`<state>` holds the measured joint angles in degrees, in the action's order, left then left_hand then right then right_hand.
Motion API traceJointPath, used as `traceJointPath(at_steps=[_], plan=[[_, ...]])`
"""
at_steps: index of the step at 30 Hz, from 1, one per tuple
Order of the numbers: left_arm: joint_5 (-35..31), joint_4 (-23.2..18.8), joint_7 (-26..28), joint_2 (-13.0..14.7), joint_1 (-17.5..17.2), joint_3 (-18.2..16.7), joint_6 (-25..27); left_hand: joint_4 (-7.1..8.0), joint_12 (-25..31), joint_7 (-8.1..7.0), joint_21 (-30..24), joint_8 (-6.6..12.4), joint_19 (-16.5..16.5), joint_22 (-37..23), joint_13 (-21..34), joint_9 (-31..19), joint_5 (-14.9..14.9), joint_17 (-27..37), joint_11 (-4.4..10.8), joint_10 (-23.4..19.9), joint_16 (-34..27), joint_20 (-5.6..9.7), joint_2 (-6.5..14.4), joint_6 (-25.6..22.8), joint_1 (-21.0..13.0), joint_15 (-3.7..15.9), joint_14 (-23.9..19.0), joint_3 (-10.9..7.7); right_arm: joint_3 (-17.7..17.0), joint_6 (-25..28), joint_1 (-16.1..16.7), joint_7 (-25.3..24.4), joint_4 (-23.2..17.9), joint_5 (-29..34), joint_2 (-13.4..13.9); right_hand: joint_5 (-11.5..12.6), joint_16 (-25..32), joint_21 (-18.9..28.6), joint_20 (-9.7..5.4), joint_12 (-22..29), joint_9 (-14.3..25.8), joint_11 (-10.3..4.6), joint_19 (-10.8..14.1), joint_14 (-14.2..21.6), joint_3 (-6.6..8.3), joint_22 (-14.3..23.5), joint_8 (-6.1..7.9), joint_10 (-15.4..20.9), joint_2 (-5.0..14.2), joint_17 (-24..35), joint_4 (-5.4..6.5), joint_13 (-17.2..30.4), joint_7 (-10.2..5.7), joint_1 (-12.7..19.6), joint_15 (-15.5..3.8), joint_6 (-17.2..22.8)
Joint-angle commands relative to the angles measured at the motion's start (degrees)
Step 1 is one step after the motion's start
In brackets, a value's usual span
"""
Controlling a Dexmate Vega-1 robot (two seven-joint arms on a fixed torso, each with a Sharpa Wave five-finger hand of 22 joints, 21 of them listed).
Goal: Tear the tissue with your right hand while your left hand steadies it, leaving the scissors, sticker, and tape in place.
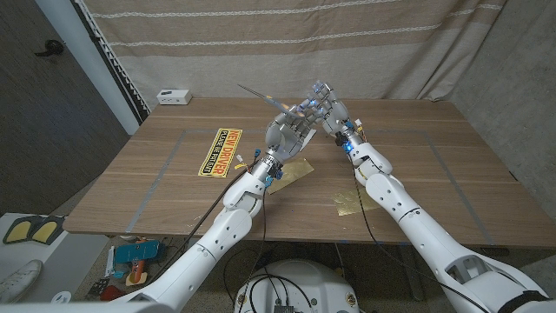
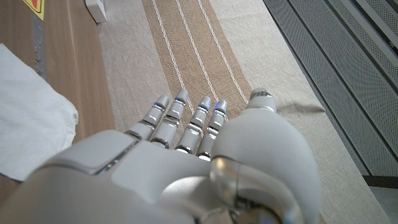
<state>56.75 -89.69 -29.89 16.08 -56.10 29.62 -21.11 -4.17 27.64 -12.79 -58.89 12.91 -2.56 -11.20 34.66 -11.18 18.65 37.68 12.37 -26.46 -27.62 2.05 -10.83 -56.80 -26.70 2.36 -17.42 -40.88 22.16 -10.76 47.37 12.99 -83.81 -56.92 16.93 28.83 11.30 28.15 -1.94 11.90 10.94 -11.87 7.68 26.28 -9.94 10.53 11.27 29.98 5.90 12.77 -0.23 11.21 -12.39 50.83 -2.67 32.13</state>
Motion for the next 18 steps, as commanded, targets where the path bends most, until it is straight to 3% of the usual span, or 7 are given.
traceJointPath(at_steps=[1,10,18], plan=[[-0.7,-1.5,1.7,0.0,-1.1,0.3,-0.6,-0.57,-0.5,0.21,0.3,0.61,0.3,-0.4,0.3,-0.1,1.3,0.0,0.00,-0.9,0.2,3.72,0.4,-2.6,0.6,10.10,-0.8,0.81,-0.2,-0.1,0.8,-0.1,-0.9,-0.3,0.4,0.4,0.1,-0.2,0.10,0.4,0.0,-0.19,0.2,-0.5,-0.13,0.1,-0.01,-0.2,0.51,-0.1,-0.50,-0.1,0.12,-0.1,-6.20,0.2],[-1.3,-2.5,3.4,0.2,-2.1,0.3,-1.5,-1.70,-1.5,0.47,1.0,3.60,0.8,-1.1,1.1,-0.8,4.3,0.5,0.04,-2.6,0.5,3.97,1.3,-11.6,0.8,10.22,-2.3,1.58,0.0,0.0,1.1,-0.2,-1.5,-0.2,0.7,0.5,0.2,-0.3,0.16,0.4,0.0,-0.20,0.2,-0.4,-0.14,0.1,0.00,-0.2,0.55,-0.2,-0.54,-0.1,0.12,-0.1,-6.17,0.2],[-1.6,-3.0,4.4,0.2,-2.6,0.4,-2.1,-0.53,-1.7,0.25,1.1,2.56,1.0,-1.4,1.4,-0.2,4.9,0.8,0.04,-3.3,0.3,4.22,1.8,-10.7,2.7,10.23,-3.0,2.19,0.0,0.0,1.2,-0.1,-1.7,-0.4,0.7,0.5,0.2,-0.4,0.16,0.4,0.0,-0.20,0.2,-0.5,-0.16,0.1,0.02,-0.2,0.57,-0.2,-0.58,-0.1,0.10,-0.1,-6.06,0.3]])
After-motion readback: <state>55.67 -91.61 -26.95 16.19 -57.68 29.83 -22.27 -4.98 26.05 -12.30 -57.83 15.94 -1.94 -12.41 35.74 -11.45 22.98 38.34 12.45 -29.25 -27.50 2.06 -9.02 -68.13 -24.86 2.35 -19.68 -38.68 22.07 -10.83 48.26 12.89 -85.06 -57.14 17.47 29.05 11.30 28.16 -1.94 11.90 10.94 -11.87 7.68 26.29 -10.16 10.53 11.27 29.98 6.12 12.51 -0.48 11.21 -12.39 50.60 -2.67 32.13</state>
